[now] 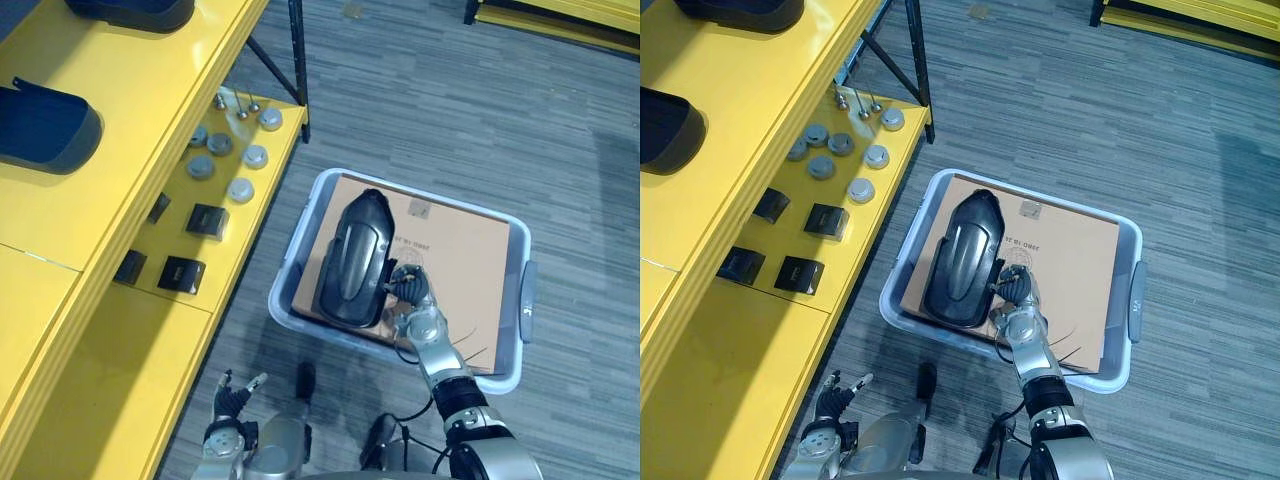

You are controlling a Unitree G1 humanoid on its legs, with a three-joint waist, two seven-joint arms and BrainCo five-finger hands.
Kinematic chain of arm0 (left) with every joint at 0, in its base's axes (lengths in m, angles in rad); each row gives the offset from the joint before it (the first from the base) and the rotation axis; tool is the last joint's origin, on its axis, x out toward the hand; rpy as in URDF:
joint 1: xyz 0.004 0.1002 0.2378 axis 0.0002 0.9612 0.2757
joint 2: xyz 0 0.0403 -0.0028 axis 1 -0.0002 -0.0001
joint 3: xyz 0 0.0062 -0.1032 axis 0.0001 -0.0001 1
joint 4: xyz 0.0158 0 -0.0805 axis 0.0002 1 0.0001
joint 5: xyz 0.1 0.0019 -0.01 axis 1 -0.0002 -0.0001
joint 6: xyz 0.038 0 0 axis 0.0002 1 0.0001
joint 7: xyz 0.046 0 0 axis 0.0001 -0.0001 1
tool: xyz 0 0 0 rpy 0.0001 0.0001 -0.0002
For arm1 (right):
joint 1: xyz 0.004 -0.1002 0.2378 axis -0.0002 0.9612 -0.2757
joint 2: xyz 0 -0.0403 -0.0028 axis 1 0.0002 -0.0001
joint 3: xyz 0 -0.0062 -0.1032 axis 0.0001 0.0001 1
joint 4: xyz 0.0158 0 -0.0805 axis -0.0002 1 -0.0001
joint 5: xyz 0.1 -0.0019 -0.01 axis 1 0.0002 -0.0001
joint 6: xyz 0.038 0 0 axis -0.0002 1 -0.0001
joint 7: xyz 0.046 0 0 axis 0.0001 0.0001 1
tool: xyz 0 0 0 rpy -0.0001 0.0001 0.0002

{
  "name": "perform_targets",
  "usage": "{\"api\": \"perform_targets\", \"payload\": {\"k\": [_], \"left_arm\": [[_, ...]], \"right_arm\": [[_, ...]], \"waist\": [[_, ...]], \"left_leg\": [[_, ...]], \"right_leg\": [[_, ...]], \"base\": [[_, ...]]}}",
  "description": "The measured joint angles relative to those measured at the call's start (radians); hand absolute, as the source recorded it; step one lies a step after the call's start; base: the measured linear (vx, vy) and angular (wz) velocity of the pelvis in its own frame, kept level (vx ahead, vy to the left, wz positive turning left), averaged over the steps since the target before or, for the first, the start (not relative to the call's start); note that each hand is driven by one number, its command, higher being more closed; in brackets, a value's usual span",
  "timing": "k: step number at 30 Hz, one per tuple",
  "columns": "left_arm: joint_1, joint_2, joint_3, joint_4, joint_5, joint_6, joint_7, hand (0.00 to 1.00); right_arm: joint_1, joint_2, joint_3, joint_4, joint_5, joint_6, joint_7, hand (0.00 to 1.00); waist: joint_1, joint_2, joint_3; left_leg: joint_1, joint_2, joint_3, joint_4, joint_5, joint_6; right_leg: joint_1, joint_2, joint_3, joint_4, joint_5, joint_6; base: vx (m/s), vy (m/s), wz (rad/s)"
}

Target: Walk over and take plastic housings, then place them on the shelf

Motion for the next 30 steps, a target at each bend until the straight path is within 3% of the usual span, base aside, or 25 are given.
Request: {"api": "perform_targets", "payload": {"k": [11, 18, 23, 29, 30], "left_arm": [[0.001, 0.000, -0.028, -0.019, 0.000, 0.000, -0.005, 0.00], [0.008, -0.018, -0.115, -0.310, -0.002, -0.013, 0.003, 0.00], [0.008, -0.044, -0.170, -0.573, -0.023, -0.045, 0.024, 0.00], [-0.021, -0.045, -0.188, -0.734, -0.016, -0.071, 0.047, 0.00], [-0.024, -0.045, -0.188, -0.733, -0.010, -0.071, 0.049, 0.00]], "right_arm": [[0.079, -0.018, -0.083, -0.175, 0.020, -0.009, -0.032, 1.00], [0.147, -0.035, -0.086, -0.356, 0.019, -0.043, -0.082, 1.00], [0.160, -0.034, -0.073, -0.477, 0.019, -0.057, -0.118, 1.00], [0.159, -0.037, -0.016, -0.552, 0.020, -0.089, -0.131, 1.00], [0.160, -0.037, -0.009, -0.552, 0.020, -0.090, -0.130, 0.00]], "waist": [[-0.005, -0.002, -0.001], [-0.008, -0.005, -0.005], [-0.054, -0.006, -0.038], [-0.058, -0.007, -0.084], [-0.058, -0.007, -0.087]], "left_leg": [[0.024, -0.002, 0.002, -0.009, 0.000, 0.000], [0.031, -0.002, 0.008, -0.007, 0.000, -0.001], [0.037, -0.009, -0.001, -0.006, 0.000, 0.001], [0.066, -0.007, 0.011, -0.006, -0.002, 0.004], [0.070, -0.006, 0.011, -0.006, -0.003, 0.004]], "right_leg": [[0.018, -0.010, 0.002, -0.001, 0.000, 0.000], [0.024, -0.011, 0.009, -0.001, 0.001, 0.002], [0.031, -0.011, 0.010, -0.001, -0.003, 0.008], [0.049, -0.011, 0.030, -0.002, -0.003, 0.008], [0.053, -0.010, 0.030, -0.002, -0.003, 0.007]], "base": [[0.00, 0.000, -0.01], [-0.01, 0.001, -0.02], [0.00, 0.000, 0.00], [0.02, -0.019, -0.09], [-0.01, -0.026, -0.03]]}}
